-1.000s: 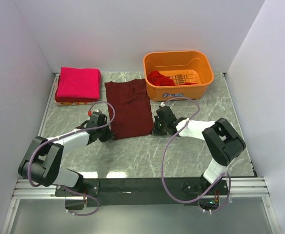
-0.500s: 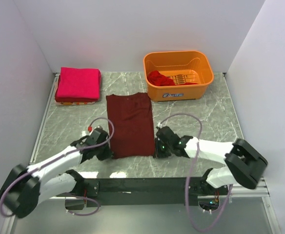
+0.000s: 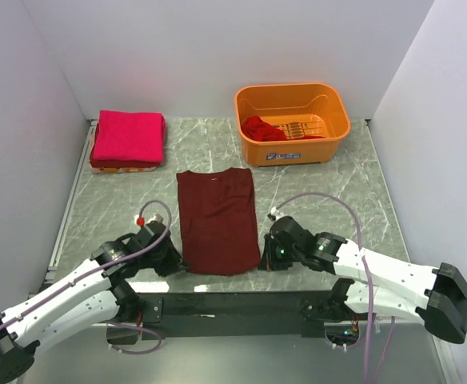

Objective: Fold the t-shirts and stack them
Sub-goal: Fold the tshirt

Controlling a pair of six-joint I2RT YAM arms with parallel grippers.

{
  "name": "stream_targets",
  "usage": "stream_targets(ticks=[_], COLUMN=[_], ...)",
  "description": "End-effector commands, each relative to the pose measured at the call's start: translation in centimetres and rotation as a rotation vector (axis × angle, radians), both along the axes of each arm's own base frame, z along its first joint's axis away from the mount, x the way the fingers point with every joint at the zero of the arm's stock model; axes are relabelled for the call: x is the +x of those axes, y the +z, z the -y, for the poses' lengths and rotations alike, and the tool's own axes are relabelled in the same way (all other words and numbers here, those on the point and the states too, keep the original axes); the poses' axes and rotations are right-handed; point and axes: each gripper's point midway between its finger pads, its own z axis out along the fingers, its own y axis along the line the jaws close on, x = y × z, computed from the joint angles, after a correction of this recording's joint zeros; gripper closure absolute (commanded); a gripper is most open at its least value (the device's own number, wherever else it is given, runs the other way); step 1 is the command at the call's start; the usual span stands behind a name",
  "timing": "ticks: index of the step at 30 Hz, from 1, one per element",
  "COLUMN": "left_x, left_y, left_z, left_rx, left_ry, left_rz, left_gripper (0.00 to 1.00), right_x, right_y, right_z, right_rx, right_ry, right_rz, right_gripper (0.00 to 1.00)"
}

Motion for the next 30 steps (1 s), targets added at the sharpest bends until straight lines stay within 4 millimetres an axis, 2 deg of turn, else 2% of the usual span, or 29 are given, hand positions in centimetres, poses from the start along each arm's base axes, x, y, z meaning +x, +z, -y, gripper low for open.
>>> stream_targets(ticks=[1, 2, 3, 5, 6, 7, 8, 9, 11, 12, 13, 15, 16, 17, 21, 22, 24, 25, 26, 28, 30], left_x=[2.9, 3.4, 4.4, 6.2, 7.1, 8.7, 9.5, 10.5, 12.1, 13.3, 13.9, 15.8, 16.5, 17.5, 19.9, 20.3, 21.4, 21.8, 22.3, 23.4, 24.8], left_y=[4.1, 4.4, 4.2, 5.8, 5.9, 7.6, 7.8, 8.9, 9.2, 9.8, 10.0, 10.5, 10.8, 11.0, 12.2, 12.3, 12.3, 12.4, 12.0, 12.4, 12.1], left_z=[1.4, 1.3, 0.8, 1.2, 1.1, 1.2, 1.1, 0.9, 0.5, -0.1, -0.4, -1.2, -1.4, -1.5, -1.6, -1.9, -2.5, -2.6, -2.6, -2.7, -2.8], left_rx=[-0.042, -0.025, 0.03, 0.036, 0.062, 0.061, 0.085, 0.085, 0.117, 0.119, 0.121, 0.134, 0.137, 0.139, 0.151, 0.165, 0.199, 0.2, 0.213, 0.207, 0.221], left_ry=[0.023, 0.029, 0.055, 0.09, 0.109, 0.155, 0.167, 0.198, 0.22, 0.252, 0.261, 0.29, 0.295, 0.3, 0.305, 0.312, 0.334, 0.339, 0.336, 0.348, 0.362], left_rz=[0.131, 0.146, 0.168, 0.223, 0.239, 0.298, 0.316, 0.343, 0.371, 0.386, 0.391, 0.416, 0.429, 0.451, 0.484, 0.487, 0.487, 0.493, 0.489, 0.509, 0.504], left_gripper=[0.99, 0.99, 0.99, 0.99, 0.99, 0.99, 0.99, 0.99, 0.99, 0.99, 0.99, 0.99, 0.99, 0.99, 0.99, 0.99, 0.99, 0.99, 0.99, 0.99, 0.99], right_x=[4.0, 4.8, 6.3, 8.8, 10.2, 11.5, 12.5, 13.4, 15.0, 15.8, 16.4, 17.9, 18.5, 19.4, 21.8, 22.4, 23.3, 23.9, 24.4, 25.5, 26.8], right_y=[4.0, 4.4, 5.8, 7.0, 8.6, 9.3, 10.7, 11.5, 12.0, 13.2, 12.7, 13.8, 13.5, 14.4, 15.9, 15.4, 15.9, 15.3, 15.7, 15.1, 15.3], right_z=[-0.3, -0.2, -0.4, -0.3, -1.1, -0.8, -1.1, -1.2, -1.0, -1.1, -1.2, -1.1, -1.2, -1.1, -1.3, -1.5, -1.7, -1.8, -1.9, -2.0, -2.2], right_rx=[0.0, -0.001, 0.016, 0.042, 0.098, 0.099, 0.121, 0.128, 0.092, 0.095, 0.067, 0.076, 0.064, 0.074, 0.067, 0.052, 0.05, 0.035, 0.04, 0.026, 0.04], right_ry=[-0.05, -0.061, -0.091, -0.15, -0.171, -0.206, -0.221, -0.234, -0.248, -0.261, -0.259, -0.286, -0.285, -0.3, -0.304, -0.3, -0.303, -0.298, -0.301, -0.307, -0.312], right_rz=[0.159, 0.174, 0.224, 0.277, 0.325, 0.36, 0.397, 0.426, 0.464, 0.482, 0.478, 0.506, 0.503, 0.522, 0.568, 0.562, 0.57, 0.558, 0.565, 0.562, 0.581], right_gripper=[1.0, 1.0, 1.0, 1.0, 1.0, 1.0, 1.0, 1.0, 1.0, 1.0, 1.0, 1.0, 1.0, 1.0, 1.0, 1.0, 1.0, 1.0, 1.0, 1.0, 1.0])
